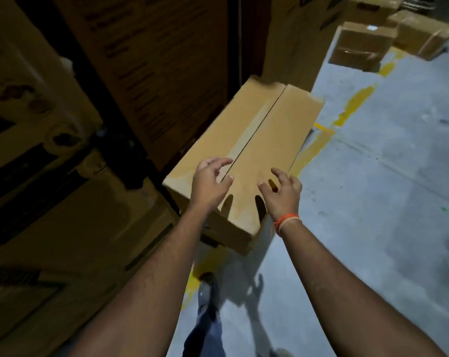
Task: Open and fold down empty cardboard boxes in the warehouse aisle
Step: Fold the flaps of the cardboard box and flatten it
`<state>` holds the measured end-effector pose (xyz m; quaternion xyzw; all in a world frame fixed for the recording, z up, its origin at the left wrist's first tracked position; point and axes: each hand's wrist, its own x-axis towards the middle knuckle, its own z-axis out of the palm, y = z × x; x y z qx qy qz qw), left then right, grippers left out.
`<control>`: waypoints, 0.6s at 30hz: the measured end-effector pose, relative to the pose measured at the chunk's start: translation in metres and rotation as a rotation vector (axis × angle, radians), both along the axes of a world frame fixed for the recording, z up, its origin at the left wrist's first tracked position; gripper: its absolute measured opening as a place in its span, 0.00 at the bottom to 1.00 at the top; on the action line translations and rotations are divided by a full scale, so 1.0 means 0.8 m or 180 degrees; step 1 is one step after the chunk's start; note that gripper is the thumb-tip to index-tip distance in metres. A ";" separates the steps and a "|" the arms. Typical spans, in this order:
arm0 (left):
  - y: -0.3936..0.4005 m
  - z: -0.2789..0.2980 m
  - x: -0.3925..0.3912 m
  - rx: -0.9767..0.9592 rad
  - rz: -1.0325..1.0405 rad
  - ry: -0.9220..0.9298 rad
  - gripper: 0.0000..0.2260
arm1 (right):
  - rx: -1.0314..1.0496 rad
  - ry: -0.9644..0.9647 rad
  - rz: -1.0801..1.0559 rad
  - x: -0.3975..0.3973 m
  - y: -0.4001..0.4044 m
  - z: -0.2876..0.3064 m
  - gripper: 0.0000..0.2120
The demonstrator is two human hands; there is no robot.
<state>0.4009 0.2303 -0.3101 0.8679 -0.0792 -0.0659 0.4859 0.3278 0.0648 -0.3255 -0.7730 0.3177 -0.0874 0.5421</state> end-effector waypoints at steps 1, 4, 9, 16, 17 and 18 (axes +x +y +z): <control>-0.002 -0.002 0.024 0.0315 -0.0061 -0.0094 0.17 | 0.0024 0.0066 -0.0025 0.017 0.000 -0.006 0.25; -0.001 -0.009 0.088 0.1032 -0.0124 -0.0154 0.23 | 0.0088 0.0299 -0.0077 0.055 -0.004 -0.023 0.33; 0.005 -0.027 0.188 0.1907 -0.0790 0.0328 0.41 | 0.0118 0.0428 -0.0023 0.089 -0.022 -0.038 0.43; 0.006 -0.034 0.277 0.1643 -0.1927 0.0746 0.59 | 0.0012 0.0316 -0.0175 0.103 -0.038 -0.064 0.46; 0.008 -0.036 0.278 0.1492 -0.1932 0.0764 0.59 | -0.0005 0.0298 -0.0166 0.103 -0.038 -0.065 0.46; 0.009 -0.039 0.276 0.1362 -0.1918 0.0767 0.59 | -0.0024 0.0270 -0.0151 0.102 -0.039 -0.066 0.46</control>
